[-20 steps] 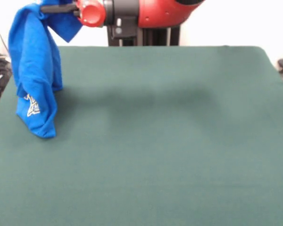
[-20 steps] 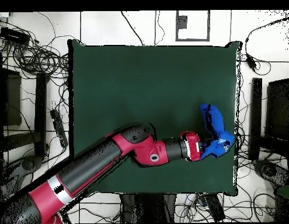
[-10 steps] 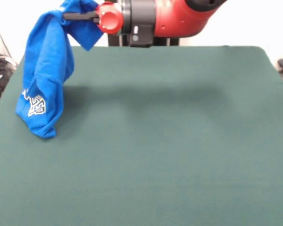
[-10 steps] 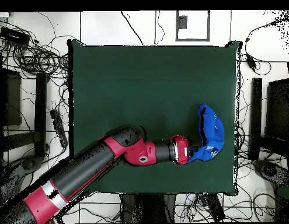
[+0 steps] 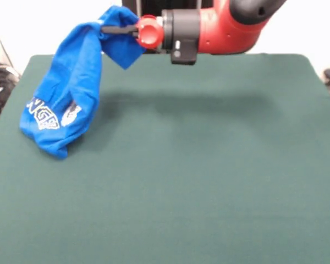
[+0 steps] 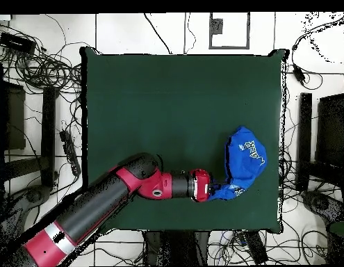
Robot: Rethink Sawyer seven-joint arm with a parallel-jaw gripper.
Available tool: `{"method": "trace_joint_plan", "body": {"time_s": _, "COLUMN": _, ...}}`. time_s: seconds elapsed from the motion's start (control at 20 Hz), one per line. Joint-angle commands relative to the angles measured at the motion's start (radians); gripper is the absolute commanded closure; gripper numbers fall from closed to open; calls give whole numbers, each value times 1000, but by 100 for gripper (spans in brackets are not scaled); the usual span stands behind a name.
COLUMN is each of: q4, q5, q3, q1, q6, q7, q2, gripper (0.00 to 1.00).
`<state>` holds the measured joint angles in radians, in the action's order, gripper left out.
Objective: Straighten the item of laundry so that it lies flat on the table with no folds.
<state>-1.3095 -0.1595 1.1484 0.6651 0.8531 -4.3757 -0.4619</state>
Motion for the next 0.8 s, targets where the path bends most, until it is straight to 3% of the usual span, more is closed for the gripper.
{"method": "trace_joint_plan", "body": {"time_s": 0.05, "q4": 121, "q5": 146, "q3": -200, "q1": 40, "q6": 175, "q7": 16, "q2": 34, "gripper": 100}}
{"method": "trace_joint_plan", "body": {"time_s": 0.8, "q4": 130, "q5": 188, "q3": -290, "q1": 119, "q6": 388, "q7": 41, "q2": 140, "gripper": 100}}
